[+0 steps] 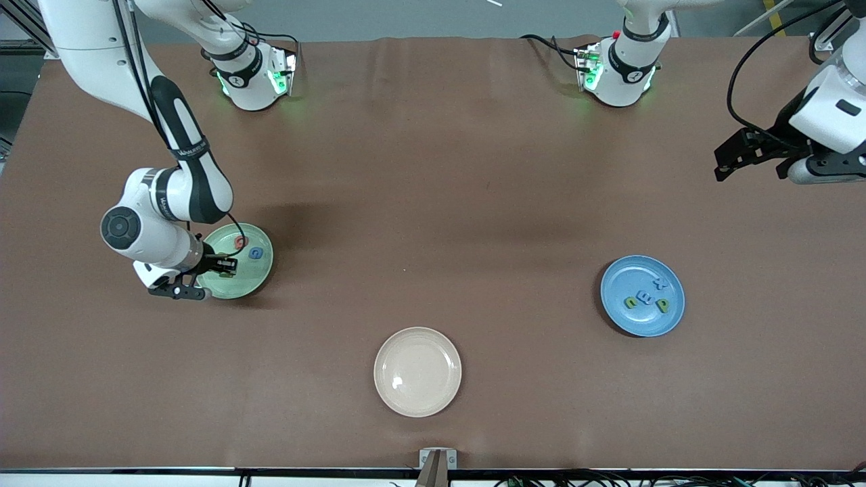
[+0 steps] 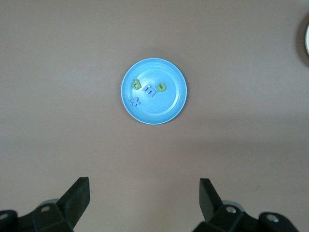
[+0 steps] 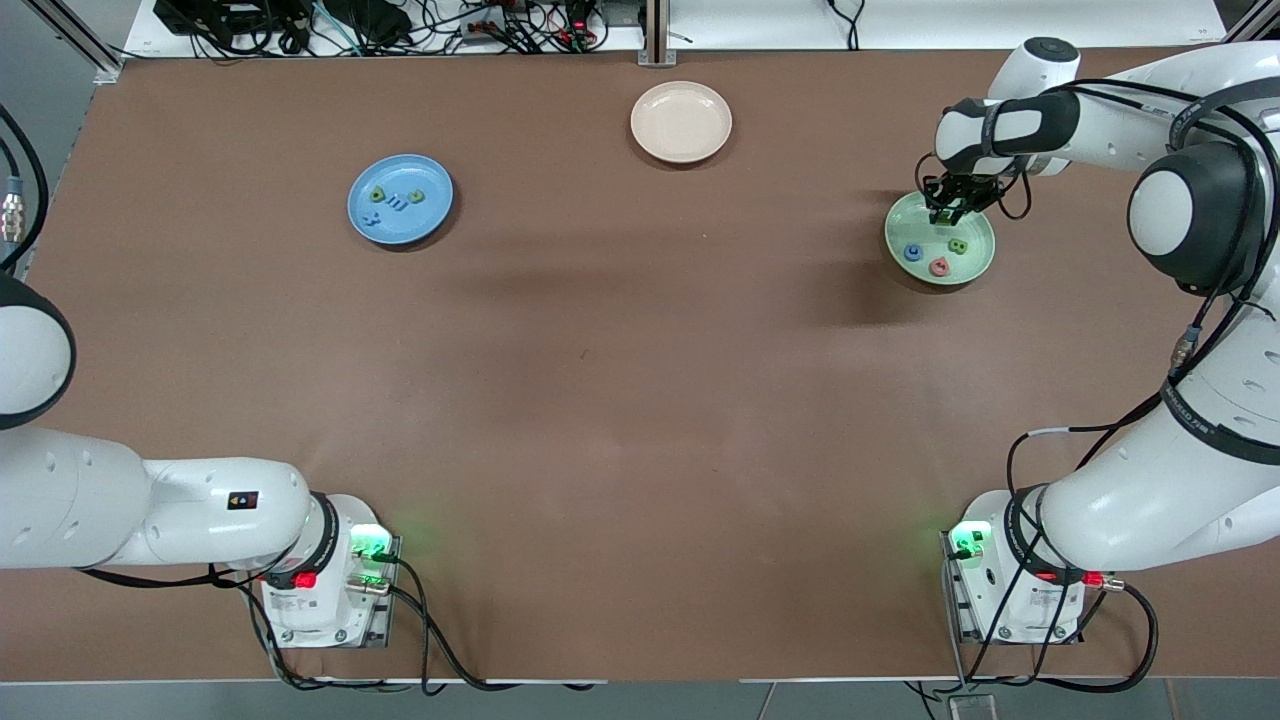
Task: Sort upper and lower case letters into plates
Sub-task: 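Release the N on the green plate and lift the right gripper away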
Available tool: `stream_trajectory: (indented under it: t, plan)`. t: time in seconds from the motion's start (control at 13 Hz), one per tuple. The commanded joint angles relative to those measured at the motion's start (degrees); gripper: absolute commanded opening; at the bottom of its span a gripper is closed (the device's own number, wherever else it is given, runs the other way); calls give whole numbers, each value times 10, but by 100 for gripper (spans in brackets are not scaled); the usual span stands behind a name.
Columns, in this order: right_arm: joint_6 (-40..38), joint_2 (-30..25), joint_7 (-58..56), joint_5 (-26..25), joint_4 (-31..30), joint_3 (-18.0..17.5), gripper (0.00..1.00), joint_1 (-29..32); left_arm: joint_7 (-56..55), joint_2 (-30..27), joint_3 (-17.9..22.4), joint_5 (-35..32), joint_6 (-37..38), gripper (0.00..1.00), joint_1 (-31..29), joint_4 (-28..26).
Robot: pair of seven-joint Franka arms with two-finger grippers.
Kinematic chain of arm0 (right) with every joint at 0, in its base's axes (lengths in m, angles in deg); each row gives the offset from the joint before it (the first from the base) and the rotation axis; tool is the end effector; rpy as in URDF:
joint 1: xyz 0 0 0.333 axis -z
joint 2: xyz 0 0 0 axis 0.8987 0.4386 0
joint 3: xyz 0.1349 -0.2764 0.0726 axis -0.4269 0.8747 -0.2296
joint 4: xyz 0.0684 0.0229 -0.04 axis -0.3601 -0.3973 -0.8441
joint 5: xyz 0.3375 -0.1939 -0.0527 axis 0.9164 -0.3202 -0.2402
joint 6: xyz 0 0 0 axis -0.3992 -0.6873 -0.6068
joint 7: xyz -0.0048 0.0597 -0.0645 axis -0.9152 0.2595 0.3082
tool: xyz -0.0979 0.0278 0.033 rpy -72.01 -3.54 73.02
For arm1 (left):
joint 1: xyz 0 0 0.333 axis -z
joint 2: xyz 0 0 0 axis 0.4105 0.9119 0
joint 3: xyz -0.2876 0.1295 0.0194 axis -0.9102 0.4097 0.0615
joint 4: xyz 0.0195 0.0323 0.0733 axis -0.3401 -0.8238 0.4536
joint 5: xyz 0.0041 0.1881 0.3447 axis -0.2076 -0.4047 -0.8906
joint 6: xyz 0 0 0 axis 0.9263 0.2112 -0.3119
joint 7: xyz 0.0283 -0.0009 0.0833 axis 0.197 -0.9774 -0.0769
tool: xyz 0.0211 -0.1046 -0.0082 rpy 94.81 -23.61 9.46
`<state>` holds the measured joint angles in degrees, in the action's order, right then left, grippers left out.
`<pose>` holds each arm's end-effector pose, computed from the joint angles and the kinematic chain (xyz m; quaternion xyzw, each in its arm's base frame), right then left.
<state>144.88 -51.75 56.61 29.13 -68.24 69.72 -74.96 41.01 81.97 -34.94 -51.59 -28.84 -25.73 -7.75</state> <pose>0.5731 0.0140 0.2048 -0.9975 0.0548 0.0438 0.0027 0.5323 -0.0615 0.6236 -0.9997 -0.0056 -0.0215 0.0089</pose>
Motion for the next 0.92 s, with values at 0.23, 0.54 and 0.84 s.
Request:
stream_trajectory:
  t: [0.23, 0.54, 0.84]
  plan:
    - [6, -2, -5, 0, -23, -10, 8, 3, 0, 4, -24, 3, -5, 100, -3, 9]
    - [4, 0, -3, 1, -22, -10, 100, 3, 1, 12, -24, -1, -5, 100, -4, 8]
    - [-63, -22, -2, 1, 14, -10, 100, -4, 2, 13, -24, -2, 1, 100, -5, 6]
